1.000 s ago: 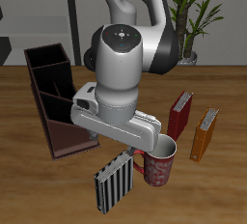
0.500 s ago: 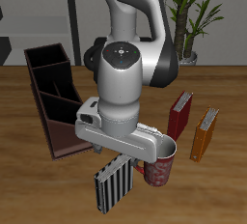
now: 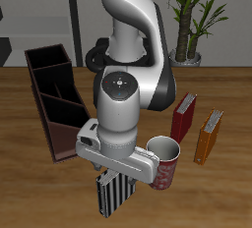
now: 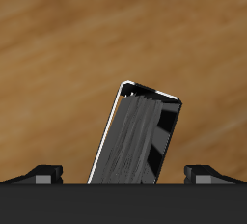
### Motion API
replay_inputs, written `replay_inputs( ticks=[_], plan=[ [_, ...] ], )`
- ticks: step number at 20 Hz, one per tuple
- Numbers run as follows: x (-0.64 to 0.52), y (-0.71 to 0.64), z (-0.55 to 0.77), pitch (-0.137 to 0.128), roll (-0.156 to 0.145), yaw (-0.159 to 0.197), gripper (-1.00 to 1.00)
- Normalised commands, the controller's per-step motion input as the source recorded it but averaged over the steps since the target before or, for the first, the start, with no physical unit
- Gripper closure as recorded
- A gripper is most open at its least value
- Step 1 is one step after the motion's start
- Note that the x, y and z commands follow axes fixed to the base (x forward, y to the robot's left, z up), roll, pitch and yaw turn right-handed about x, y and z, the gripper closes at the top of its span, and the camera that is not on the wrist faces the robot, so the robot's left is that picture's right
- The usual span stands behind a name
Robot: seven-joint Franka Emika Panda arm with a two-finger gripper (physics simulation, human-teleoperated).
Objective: Place the striped book into the right desk caddy's left compartment
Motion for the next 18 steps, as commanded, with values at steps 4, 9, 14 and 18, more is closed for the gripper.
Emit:
replay_inputs(
  ticks=[4, 9, 14, 18],
  plan=[
    [0.0, -0.09, -0.2, 0.027, -0.007, -0.032, 1.0],
    [-0.04, -0.15, 0.05, -0.006, -0.018, -0.01, 1.0],
    [-0.12, -0.13, 0.38, -0.057, -0.007, 0.037, 1.0],
    [-0.18, -0.18, 0.63, -0.059, -0.021, -0.012, 1.0]
  ],
)
